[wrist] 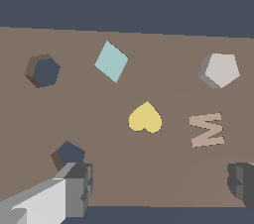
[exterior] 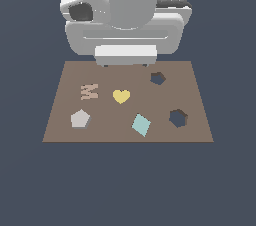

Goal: Insert a designated object into the corresponding slot on a board.

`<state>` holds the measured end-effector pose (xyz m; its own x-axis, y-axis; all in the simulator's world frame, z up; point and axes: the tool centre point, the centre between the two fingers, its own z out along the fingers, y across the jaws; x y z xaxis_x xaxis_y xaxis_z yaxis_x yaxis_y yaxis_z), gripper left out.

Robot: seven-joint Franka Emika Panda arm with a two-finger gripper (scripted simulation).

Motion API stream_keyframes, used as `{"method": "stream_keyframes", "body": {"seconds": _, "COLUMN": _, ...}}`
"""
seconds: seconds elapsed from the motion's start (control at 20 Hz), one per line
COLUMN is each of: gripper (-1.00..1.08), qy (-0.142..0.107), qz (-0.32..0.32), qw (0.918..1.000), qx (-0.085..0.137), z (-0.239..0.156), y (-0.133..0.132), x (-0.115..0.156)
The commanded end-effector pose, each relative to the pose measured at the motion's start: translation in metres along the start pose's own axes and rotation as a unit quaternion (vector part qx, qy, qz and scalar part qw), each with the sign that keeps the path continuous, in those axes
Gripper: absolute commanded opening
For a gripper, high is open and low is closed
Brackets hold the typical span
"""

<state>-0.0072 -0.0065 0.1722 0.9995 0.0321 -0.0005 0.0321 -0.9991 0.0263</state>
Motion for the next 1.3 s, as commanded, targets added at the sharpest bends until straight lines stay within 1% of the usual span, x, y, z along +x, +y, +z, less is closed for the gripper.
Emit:
{"method": "stream_keyframes", "body": {"seconds": 0.0, "gripper": 1.00, "qy": 0.000, "qz": 0.000, "qw": 1.0000, "qx": 0.000, "z": 0.000, "y": 0.000, "x": 0.000}}
{"method": "stream_keyframes", "body": {"seconds": 0.25, "gripper": 1.00, "qy": 0.000, "qz": -0.004, "qw": 1.0000, "qx": 0.000, "z": 0.004, "y": 0.004, "x": 0.002}}
{"method": "stream_keyframes", "body": {"seconds": 0.5, "gripper": 1.00, "qy": 0.000, "qz": -0.017, "qw": 0.9999, "qx": 0.002, "z": 0.016, "y": 0.018, "x": 0.008}}
{"method": "stream_keyframes", "body": {"seconds": 0.85, "gripper": 1.00, "qy": 0.001, "qz": -0.049, "qw": 0.9988, "qx": 0.005, "z": 0.045, "y": 0.051, "x": 0.026}}
{"method": "stream_keyframes", "body": {"seconds": 1.25, "gripper": 1.00, "qy": 0.002, "qz": -0.095, "qw": 0.9955, "qx": 0.009, "z": 0.087, "y": 0.094, "x": 0.055}}
